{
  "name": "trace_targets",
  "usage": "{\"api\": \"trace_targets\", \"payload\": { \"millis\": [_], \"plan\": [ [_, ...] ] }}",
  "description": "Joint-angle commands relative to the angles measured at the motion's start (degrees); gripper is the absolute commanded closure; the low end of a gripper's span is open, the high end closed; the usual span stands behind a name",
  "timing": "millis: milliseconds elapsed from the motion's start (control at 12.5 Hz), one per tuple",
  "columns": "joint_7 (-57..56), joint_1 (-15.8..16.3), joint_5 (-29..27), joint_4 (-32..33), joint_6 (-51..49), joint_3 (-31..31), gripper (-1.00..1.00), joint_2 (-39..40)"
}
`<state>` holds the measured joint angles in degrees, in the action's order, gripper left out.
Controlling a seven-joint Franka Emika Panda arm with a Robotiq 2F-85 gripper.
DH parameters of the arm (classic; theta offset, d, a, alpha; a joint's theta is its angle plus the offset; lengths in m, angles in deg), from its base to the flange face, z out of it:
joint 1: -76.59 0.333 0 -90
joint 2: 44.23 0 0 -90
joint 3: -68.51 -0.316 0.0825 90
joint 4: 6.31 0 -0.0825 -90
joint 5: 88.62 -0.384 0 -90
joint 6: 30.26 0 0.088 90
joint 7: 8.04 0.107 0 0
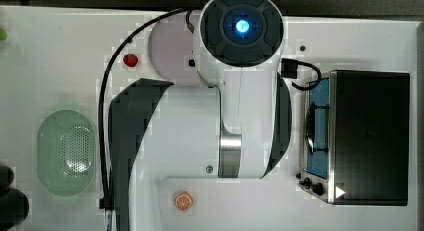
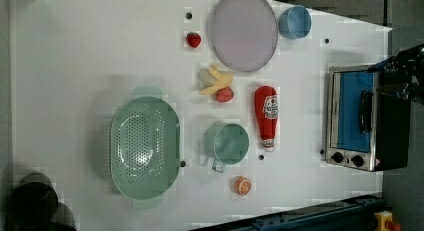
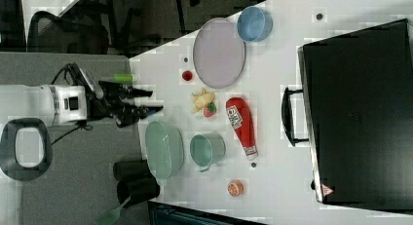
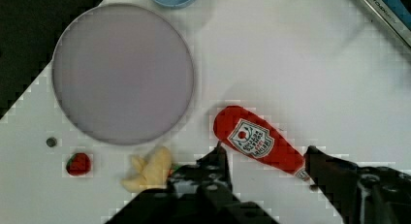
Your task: Pick Ketchup from the table and place it in strainer.
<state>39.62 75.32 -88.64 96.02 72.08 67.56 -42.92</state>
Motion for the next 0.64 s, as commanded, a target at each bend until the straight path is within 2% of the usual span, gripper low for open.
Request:
{"api": "trace_targets", "payload": {
  "millis": [80, 240, 640],
  "plan": [
    [-1.97, -6.28, -1.68, 6.46, -8.86, -1.16, -0.59, -13.71],
    [-2.30, -6.24, -1.68, 7.09, -8.85, -1.19, -1.00, -13.68],
    [-11.28, -6.00, -1.69, 11.56, -4.29, -3.21, -1.00, -11.93]
  ]
}}
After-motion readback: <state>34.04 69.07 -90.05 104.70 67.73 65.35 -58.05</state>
